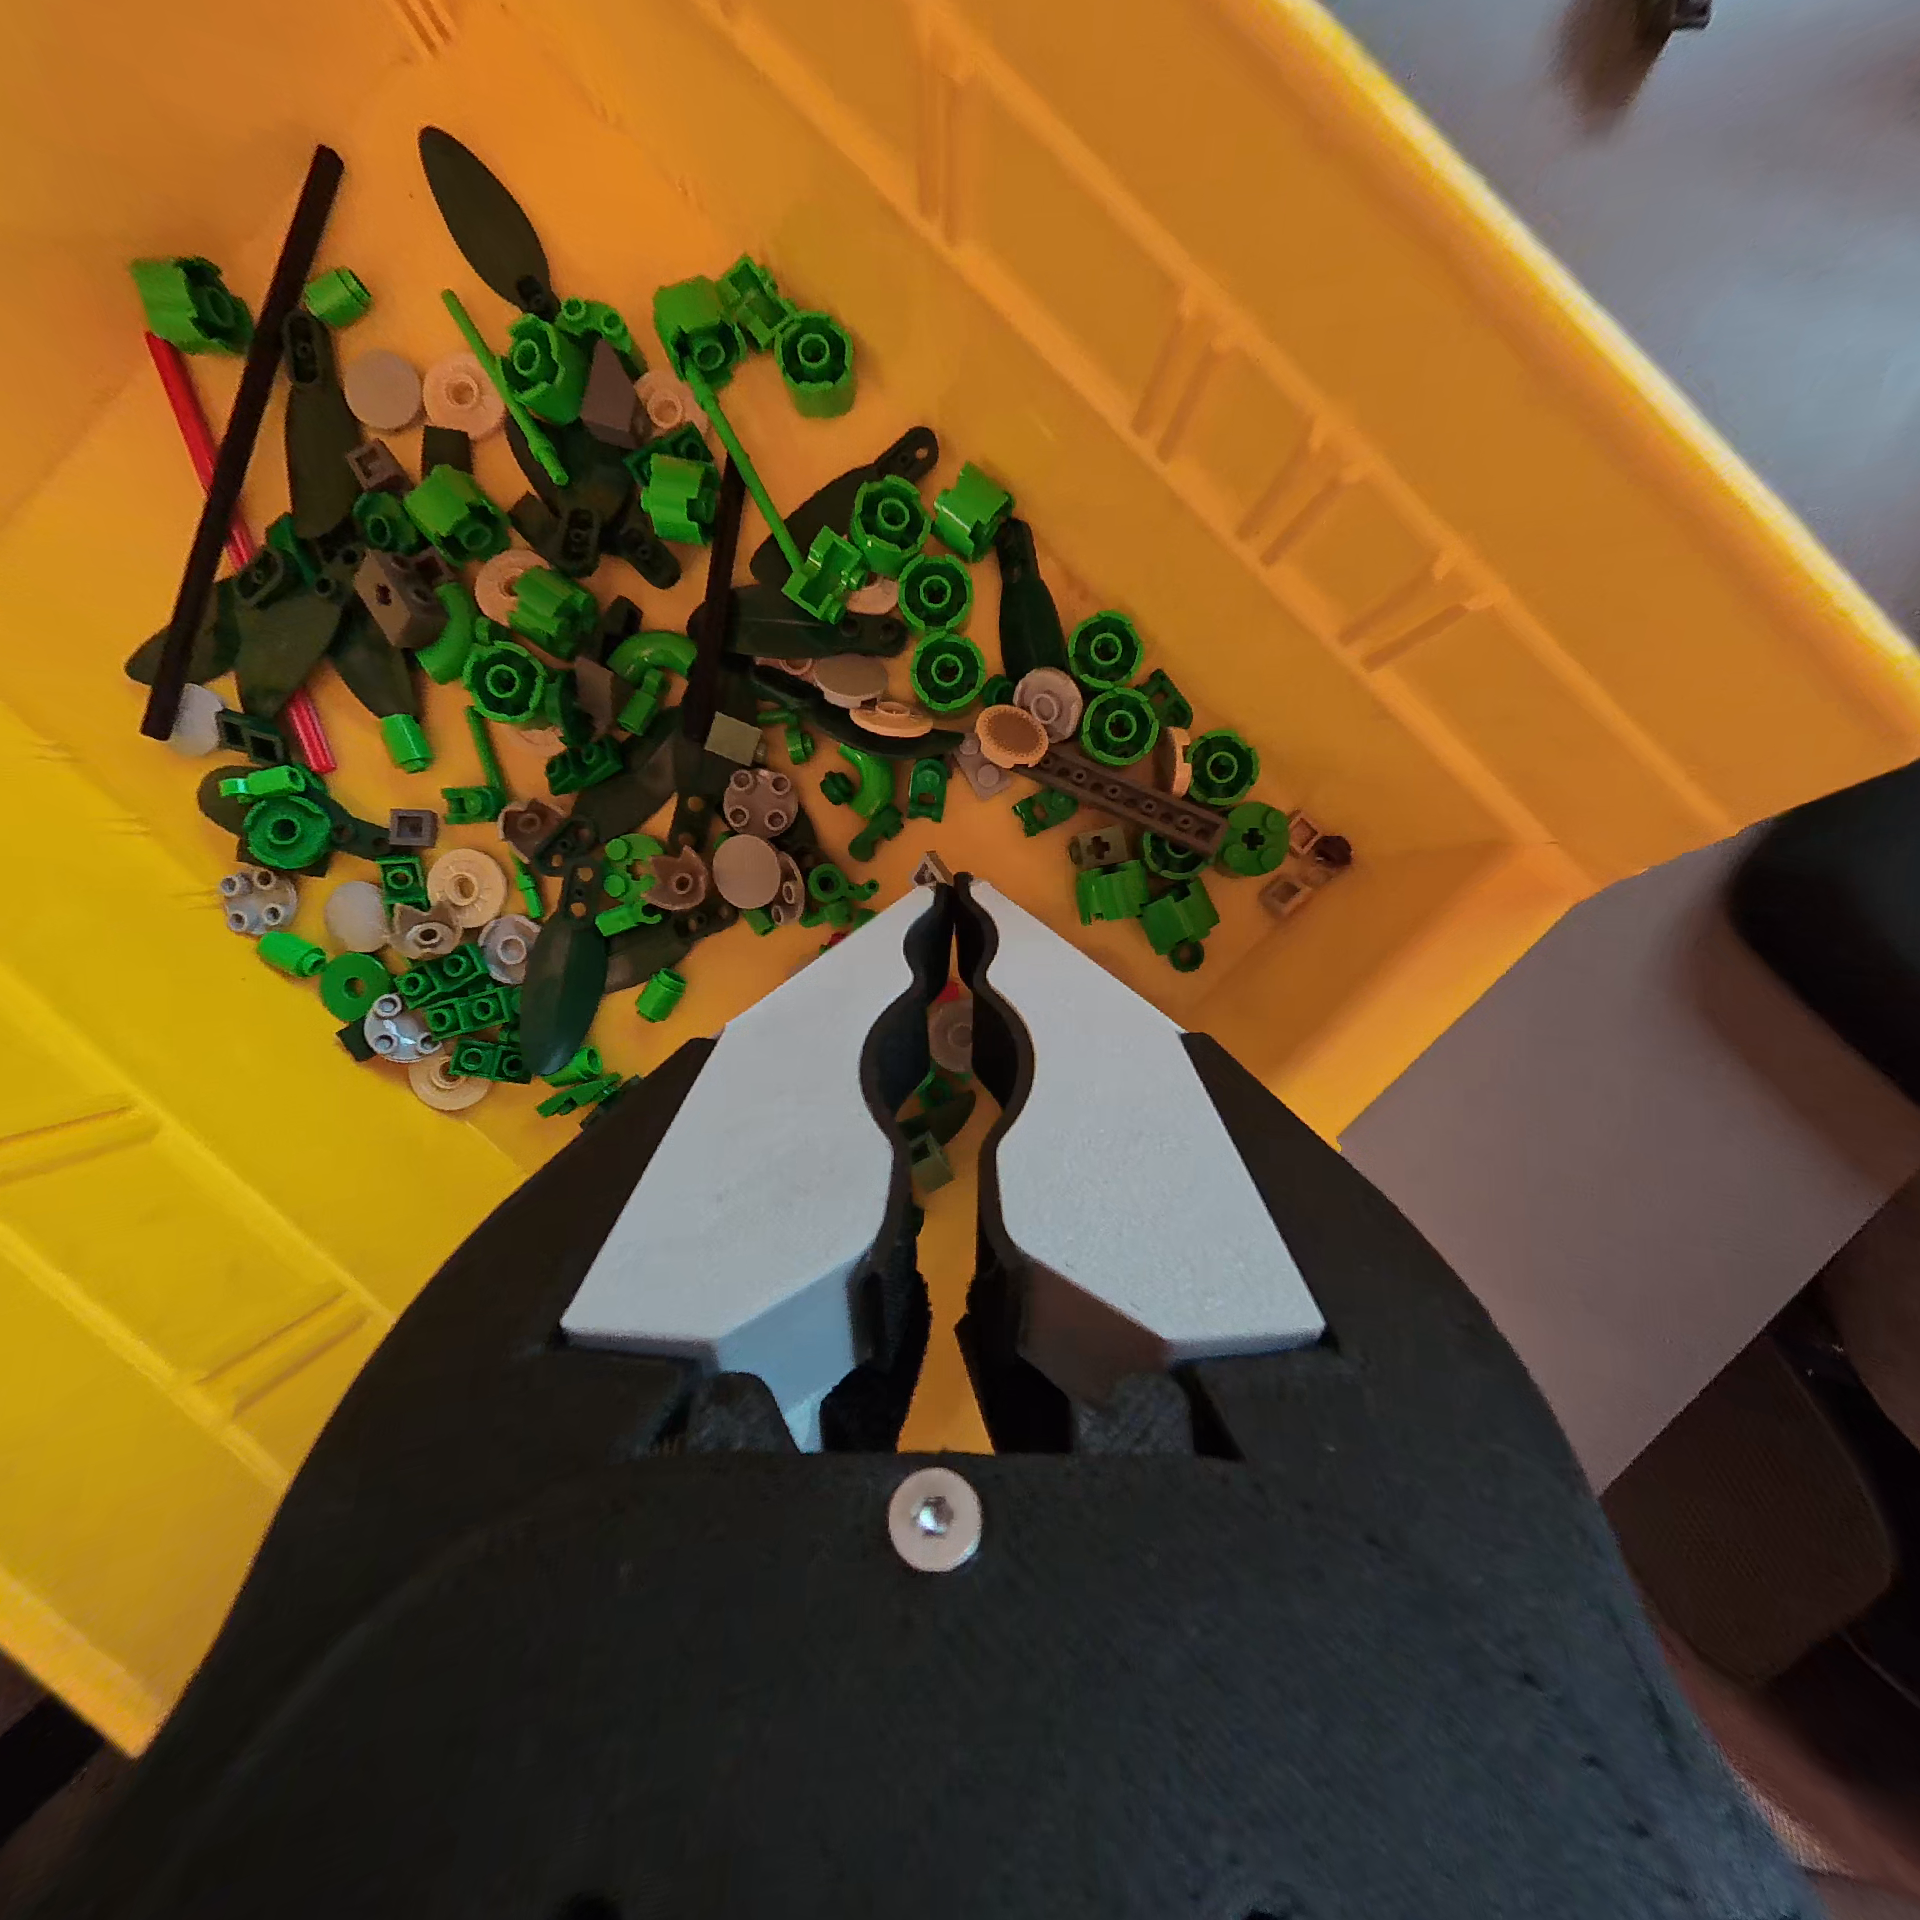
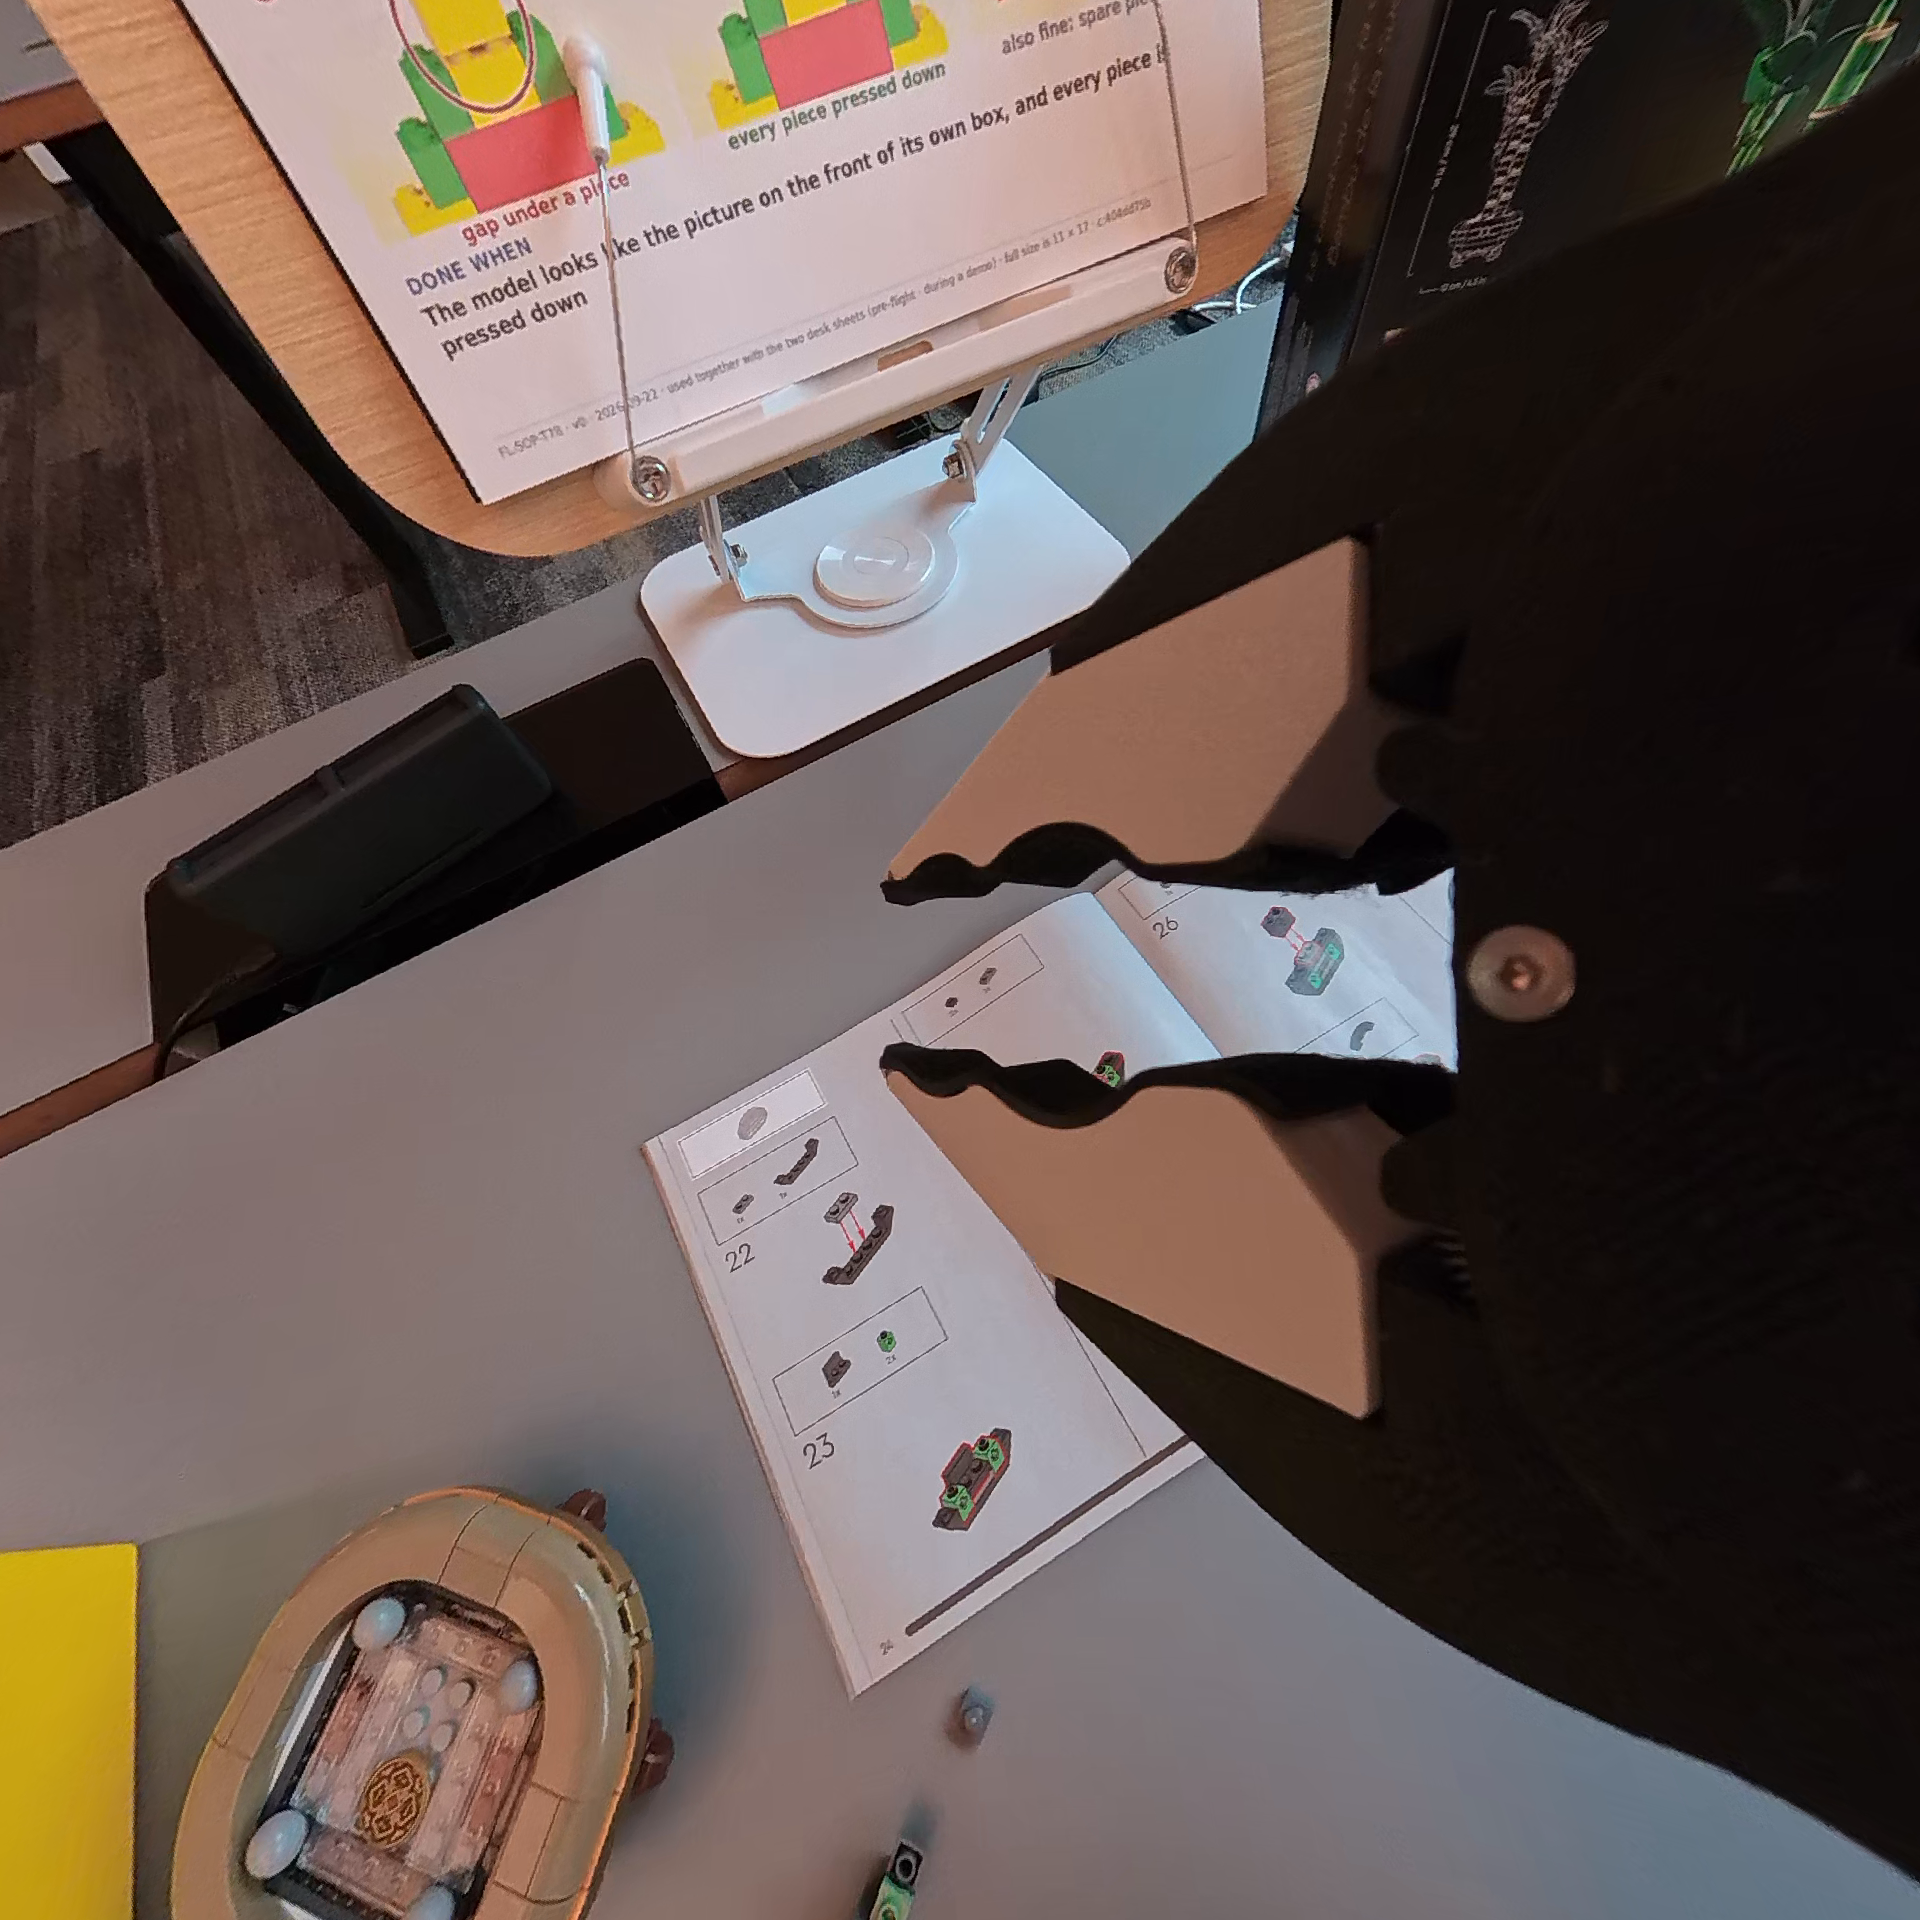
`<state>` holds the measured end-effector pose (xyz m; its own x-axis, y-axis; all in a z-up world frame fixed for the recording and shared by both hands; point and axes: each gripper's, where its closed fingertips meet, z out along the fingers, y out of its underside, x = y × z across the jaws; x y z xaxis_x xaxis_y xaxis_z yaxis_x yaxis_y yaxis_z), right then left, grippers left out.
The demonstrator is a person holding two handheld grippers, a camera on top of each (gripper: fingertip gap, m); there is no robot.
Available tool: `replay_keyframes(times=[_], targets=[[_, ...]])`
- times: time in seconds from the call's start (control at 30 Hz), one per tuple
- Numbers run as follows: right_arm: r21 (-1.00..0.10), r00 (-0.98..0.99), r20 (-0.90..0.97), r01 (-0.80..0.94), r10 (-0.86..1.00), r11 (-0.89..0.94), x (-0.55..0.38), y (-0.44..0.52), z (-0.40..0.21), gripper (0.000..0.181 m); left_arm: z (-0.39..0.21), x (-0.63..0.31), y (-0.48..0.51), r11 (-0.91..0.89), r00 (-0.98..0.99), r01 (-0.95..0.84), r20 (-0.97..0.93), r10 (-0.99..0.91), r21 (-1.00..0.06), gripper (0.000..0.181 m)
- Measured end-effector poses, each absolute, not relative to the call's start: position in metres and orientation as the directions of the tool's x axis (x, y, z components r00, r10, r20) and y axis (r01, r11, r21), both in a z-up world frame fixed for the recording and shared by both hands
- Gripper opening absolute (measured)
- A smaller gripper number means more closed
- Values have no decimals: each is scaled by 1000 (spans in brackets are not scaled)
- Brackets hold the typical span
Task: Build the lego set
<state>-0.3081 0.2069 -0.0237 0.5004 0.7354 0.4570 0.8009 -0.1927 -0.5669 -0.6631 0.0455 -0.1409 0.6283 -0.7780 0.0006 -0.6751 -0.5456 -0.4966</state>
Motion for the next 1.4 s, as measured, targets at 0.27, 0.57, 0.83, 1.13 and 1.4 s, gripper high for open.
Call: replay_keyframes(times=[0.27, 0.57, 0.83, 1.13, 1.4], targets=[[-673, 324, 493, 730, 807, 118, -399, 185, 2, 28, -82, -641, 54, -519, 633, -533, 92, -768, -668, 0], [-634, -119, 597, 536, 793, 557, -545, 82, -9, 25, -27, -595, 55, -436, 513, -490, 154, -844, -755, 0], [-597, -179, 629, 513, 757, 617, -578, 62, -28, 26, -21, -573, 50, -393, 461, -524, 137, -877, -756, 0], [-590, -227, 603, 519, 765, 619, -583, 53, -39, 4, -26, -568, 46, -389, 442, -539, 142, -886, -747, 0], [-616, -197, 437, 645, 878, 451, -554, 64, -50, 4, -5, -572, 56, -370, 484, -412, 144, -863, -833, 25]])
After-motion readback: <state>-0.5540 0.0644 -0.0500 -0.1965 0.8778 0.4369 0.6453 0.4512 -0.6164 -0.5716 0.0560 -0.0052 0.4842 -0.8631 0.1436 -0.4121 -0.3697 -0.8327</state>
